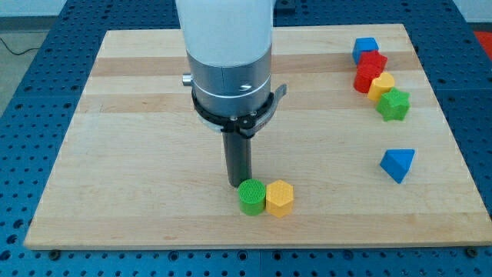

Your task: Place the arm in between the green star and yellow heart

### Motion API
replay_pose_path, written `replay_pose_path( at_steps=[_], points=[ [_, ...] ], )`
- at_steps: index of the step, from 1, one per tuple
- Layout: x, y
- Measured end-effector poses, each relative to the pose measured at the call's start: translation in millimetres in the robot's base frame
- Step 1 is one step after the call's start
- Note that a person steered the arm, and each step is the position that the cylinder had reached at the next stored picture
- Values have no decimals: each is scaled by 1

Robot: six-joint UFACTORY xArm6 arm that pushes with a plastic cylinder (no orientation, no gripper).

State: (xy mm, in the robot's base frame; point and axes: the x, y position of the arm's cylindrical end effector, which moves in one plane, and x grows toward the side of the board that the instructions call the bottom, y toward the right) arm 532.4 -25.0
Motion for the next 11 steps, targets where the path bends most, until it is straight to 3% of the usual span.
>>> replay_pose_path(
  at_steps=[1, 2, 4, 5, 8, 9, 11],
  points=[
    [-43, 29],
    [-63, 94],
    [-63, 292],
    [-93, 361],
    [-205, 362],
    [-199, 341],
    [-145, 258]
  ],
)
